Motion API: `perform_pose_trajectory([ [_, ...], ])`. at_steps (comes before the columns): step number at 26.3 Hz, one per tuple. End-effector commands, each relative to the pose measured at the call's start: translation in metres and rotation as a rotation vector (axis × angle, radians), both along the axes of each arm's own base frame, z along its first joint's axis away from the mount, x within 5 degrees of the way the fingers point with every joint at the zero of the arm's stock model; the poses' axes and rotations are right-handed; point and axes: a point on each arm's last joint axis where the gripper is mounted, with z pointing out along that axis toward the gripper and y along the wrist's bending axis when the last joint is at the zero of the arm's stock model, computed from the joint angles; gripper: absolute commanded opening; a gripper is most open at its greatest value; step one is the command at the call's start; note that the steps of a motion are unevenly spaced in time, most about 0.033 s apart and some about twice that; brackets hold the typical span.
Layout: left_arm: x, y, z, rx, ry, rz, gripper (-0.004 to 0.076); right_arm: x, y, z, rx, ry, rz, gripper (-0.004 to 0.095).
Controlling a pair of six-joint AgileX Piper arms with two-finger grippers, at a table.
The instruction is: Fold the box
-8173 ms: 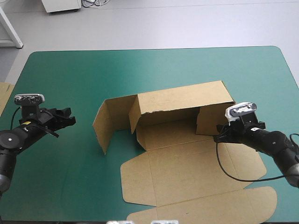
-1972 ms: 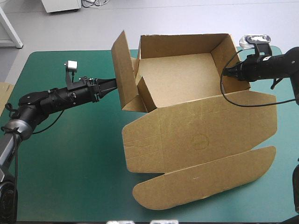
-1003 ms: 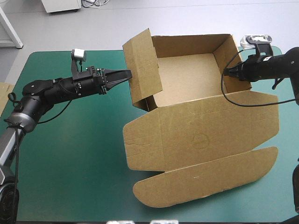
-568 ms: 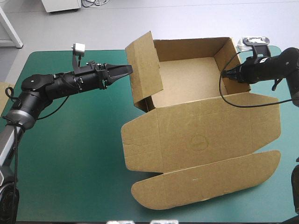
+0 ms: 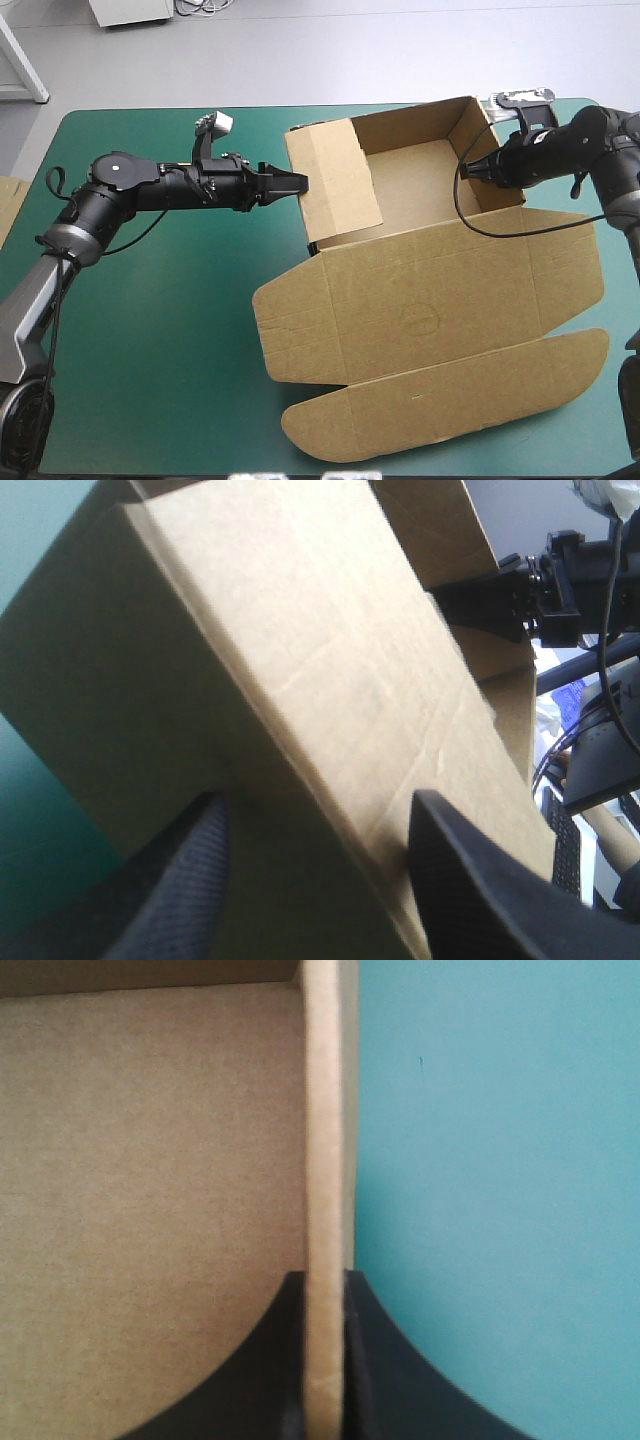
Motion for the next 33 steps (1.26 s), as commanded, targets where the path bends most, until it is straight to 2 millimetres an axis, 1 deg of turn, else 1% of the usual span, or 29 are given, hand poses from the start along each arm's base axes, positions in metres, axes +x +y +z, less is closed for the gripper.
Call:
perform_pose_trajectory([
  [1,-0.007,-0.001,0.028,-0.034,-0.051,0.015,0.0395,-0.01,0.011,0.024,0.056,-0.076,-0.024,-0.0013],
  [3,-0.008,-0.004,0.032,0.064,-0.052,0.031,0.0395,-0.011,0.019,0.022,0.029,-0.069,-0.028,-0.0013],
  [4,-0.007,-0.006,0.034,0.109,-0.054,0.041,0.0395,-0.011,0.025,0.022,0.037,-0.065,-0.037,-0.0013],
  [7,-0.002,-0.015,0.035,0.186,-0.02,0.06,0.0395,-0.012,0.032,0.023,0.075,-0.061,-0.056,-0.0013],
  [9,0.002,-0.024,0.034,0.205,-0.006,0.053,0.0395,-0.012,0.032,0.023,0.084,-0.05,-0.068,-0.0013],
  [12,0.005,-0.033,0.03,0.306,0.012,0.036,0.0395,-0.012,0.031,0.023,0.091,-0.042,-0.09,-0.0013],
  [17,0.006,-0.039,0.027,0.508,0.025,0.035,0.0395,-0.012,0.028,0.021,0.069,-0.035,-0.14,-0.0013],
  [22,0.006,-0.044,0.033,0.545,0.03,0.08,0.0384,-0.011,0.027,0.021,0.08,-0.025,-0.186,-0.0013],
  [25,0.006,-0.048,0.028,0.616,0.07,0.072,0.0384,-0.011,0.027,0.021,0.095,-0.019,-0.207,-0.0013],
  [29,0.009,-0.062,0.016,0.722,0.1,0.043,0.0384,-0.01,0.027,0.019,0.108,-0.004,-0.225,-0.0013],
  [31,0.011,-0.069,0.013,0.745,0.09,0.043,0.0358,-0.009,0.028,0.017,0.112,0.007,-0.23,-0.0013],
  [33,0.011,-0.075,0.012,0.778,0.065,0.038,0.0277,-0.006,0.032,0.013,0.119,0.021,-0.232,-0.0012],
])
